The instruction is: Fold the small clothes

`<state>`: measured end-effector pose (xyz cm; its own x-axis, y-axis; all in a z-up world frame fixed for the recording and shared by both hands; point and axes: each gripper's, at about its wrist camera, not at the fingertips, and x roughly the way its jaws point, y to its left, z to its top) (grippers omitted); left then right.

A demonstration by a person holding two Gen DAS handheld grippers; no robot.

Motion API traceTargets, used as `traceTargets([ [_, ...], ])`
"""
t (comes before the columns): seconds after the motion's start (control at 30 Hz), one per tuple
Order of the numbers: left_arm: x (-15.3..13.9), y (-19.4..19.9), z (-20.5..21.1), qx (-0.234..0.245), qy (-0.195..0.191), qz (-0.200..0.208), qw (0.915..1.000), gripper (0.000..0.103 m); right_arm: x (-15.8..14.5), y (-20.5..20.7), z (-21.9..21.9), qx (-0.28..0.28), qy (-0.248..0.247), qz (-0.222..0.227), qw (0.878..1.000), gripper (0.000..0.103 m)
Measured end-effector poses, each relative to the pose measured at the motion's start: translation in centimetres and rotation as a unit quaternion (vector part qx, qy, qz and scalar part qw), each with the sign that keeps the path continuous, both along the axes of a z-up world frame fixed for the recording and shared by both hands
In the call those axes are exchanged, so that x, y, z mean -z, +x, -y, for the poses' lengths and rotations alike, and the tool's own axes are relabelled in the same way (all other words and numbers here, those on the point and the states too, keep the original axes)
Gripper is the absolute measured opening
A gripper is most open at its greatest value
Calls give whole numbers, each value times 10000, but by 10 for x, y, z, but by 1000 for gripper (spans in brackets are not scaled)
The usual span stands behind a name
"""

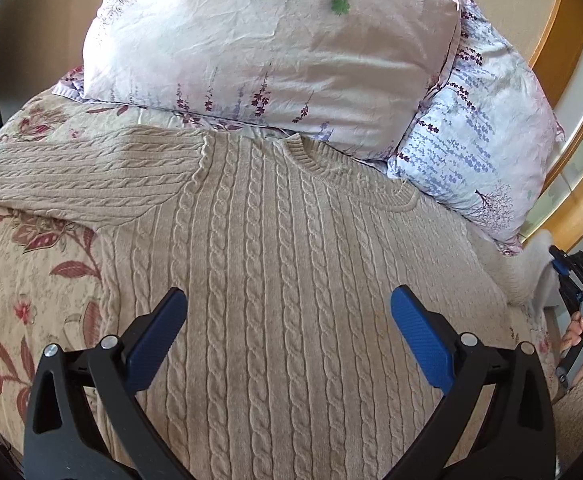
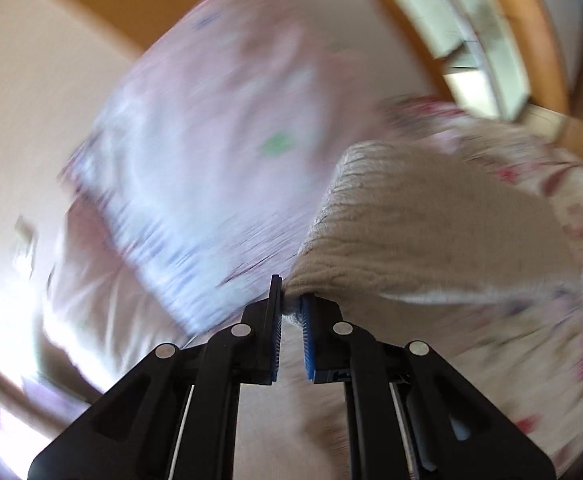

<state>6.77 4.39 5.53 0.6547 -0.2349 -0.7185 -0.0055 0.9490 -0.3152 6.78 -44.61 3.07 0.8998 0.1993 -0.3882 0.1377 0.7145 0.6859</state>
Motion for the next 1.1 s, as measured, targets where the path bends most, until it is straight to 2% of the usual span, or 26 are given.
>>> traceTargets([
  [0.1,0,10,-6,116,-166,-53,9998,101,3,15,-58,-601,-103,-88,9981,10],
  [0.23,-2,20,-14,304,-344,-48,9989,101,35,32,-136,-1214,-357,-698,9895,10],
  [0.4,-5,30,-28,611,-441,-43,9971,100,58,38,-185,-1318,-460,-1263,9821,12],
  [0.43,-6,32,-32,674,-466,-36,9966,99,58,36,-189,-1221,-449,-1332,9825,16],
  [0.53,-7,39,-46,869,-609,-48,9943,96,52,31,-184,-876,-155,-1304,9875,37],
  [0.67,-1,53,-59,1075,-861,-233,9902,84,46,30,-162,-151,292,-1193,9923,38],
  [0.87,8,74,-58,1050,-1143,-452,9868,81,46,27,-122,789,435,-1247,9881,37],
  [0.9,7,75,-56,1040,-1159,-443,9868,80,48,30,-118,885,418,-1267,9871,37],
  [0.93,7,74,-54,1014,-1174,-431,9870,80,50,32,-111,971,329,-1350,9855,31],
  [0.97,8,74,-51,943,-1214,-440,9871,78,52,34,-108,980,226,-1431,9846,15],
  [1.03,10,72,-49,823,-1405,-492,9854,76,48,43,-110,884,-150,-1492,9847,10],
  [1.1,13,71,-49,714,-1602,-535,9830,74,32,46,-118,694,-573,-1239,9882,9],
])
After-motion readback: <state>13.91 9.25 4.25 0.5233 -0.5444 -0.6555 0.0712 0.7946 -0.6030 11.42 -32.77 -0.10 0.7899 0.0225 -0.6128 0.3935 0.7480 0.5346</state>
